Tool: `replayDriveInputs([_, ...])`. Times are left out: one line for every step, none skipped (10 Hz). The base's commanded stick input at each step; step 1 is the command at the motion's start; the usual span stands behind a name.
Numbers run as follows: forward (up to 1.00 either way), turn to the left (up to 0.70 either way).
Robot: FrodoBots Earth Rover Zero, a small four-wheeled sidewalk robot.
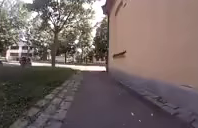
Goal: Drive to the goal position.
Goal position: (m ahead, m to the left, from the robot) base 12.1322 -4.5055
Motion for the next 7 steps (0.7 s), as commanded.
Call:
replayDriveInputs([0.44, 0.05])
replayDriveInputs([0.44, 0.05])
replayDriveInputs([0.44, 0.05])
replayDriveInputs([0.44, 0.05])
replayDriveInputs([0.44, 0.05])
replayDriveInputs([0.44, 0.05])
replayDriveInputs([0.44, 0.05])
